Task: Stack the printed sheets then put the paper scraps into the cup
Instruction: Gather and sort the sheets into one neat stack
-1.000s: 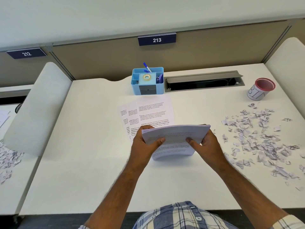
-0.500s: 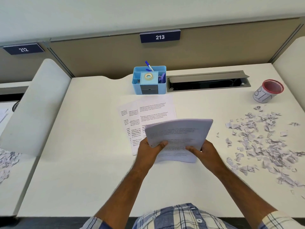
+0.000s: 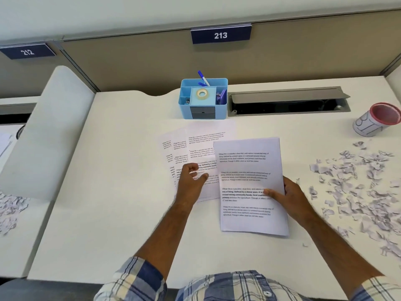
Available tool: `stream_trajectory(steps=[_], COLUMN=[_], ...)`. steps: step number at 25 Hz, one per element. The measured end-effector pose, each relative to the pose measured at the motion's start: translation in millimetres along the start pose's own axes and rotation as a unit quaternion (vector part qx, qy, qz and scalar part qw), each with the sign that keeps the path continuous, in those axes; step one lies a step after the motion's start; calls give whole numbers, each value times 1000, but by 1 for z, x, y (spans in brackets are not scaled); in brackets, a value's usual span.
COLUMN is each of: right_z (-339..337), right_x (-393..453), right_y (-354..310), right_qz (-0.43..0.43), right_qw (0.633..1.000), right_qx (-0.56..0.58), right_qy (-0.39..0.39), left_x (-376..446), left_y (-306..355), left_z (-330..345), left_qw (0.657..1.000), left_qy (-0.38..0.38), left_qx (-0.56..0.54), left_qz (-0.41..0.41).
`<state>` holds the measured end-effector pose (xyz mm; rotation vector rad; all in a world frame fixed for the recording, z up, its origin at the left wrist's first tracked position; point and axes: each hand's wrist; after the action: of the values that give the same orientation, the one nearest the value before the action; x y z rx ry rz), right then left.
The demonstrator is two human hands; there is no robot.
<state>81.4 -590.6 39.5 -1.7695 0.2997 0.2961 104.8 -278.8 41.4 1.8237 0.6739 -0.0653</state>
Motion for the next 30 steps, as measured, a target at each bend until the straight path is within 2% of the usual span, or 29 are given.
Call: stream_trajectory(steps=[4, 10, 20, 25, 30], right_z=[-20, -43, -20, -14, -13], right_x=[20, 51, 61, 60, 54], right_y=[-2, 7, 18, 15, 11], right_qz=[13, 22, 53, 56, 60], right_qw=[1000, 998, 997, 996, 997], right_qx=[-5, -6, -52, -67, -42], right_qy=[12, 53, 9, -6, -8], left_x=[26, 35, 38, 42, 46], left_y=[-29, -41, -22, -11, -8], left_z=[-14, -27, -4, 10, 10], left_qw=[991, 982, 986, 984, 993], left_qy=[108, 145, 107, 104, 16], left_qx=[71, 100, 84, -15, -33], left_qz=[-24, -60, -96, -142, -111])
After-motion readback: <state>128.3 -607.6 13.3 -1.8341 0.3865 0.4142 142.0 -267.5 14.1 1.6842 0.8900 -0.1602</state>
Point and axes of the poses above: each hand's wrist, its own x-axis towards the middle knuckle, its own z-axis out of the palm, y = z × x, and after that the axes turned 6 degrees about y, right-handed
